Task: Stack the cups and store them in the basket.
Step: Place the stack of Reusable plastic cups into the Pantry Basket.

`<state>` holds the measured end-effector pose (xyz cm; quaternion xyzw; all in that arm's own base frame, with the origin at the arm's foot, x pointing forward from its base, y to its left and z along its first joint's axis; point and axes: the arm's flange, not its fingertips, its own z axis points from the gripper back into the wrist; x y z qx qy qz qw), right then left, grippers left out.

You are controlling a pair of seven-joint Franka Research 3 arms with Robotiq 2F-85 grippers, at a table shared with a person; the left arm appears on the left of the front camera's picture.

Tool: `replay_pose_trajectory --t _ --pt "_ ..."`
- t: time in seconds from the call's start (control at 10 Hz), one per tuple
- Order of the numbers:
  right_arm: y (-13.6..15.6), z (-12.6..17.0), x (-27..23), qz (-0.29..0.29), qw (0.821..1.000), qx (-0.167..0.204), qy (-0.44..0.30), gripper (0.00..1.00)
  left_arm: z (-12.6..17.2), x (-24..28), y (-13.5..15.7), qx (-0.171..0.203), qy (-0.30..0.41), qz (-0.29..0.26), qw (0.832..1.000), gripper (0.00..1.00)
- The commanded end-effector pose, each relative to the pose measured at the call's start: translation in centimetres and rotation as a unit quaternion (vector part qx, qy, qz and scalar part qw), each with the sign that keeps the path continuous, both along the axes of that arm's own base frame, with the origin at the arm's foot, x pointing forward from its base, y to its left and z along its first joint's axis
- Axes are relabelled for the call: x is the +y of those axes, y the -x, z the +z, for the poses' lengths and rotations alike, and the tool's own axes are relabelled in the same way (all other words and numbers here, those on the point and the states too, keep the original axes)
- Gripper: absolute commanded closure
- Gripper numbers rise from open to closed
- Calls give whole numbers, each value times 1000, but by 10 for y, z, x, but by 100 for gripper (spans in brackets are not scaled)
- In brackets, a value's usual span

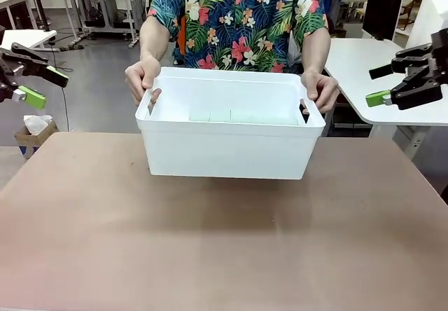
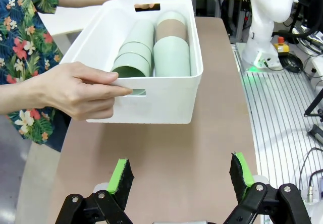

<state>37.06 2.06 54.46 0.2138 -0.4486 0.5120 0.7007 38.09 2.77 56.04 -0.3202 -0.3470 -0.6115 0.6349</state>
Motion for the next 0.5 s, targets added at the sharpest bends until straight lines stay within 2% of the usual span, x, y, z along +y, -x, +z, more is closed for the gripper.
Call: replay_pose_trajectory --t 0.0,0.4 --pt "-1 0 2 -3 1000 2 -12 0 3 -1 1 4 9 3 1000 0" --pt "-1 0 2 -3 1000 2 -12 0 3 -1 1 4 9 3 1000 0"
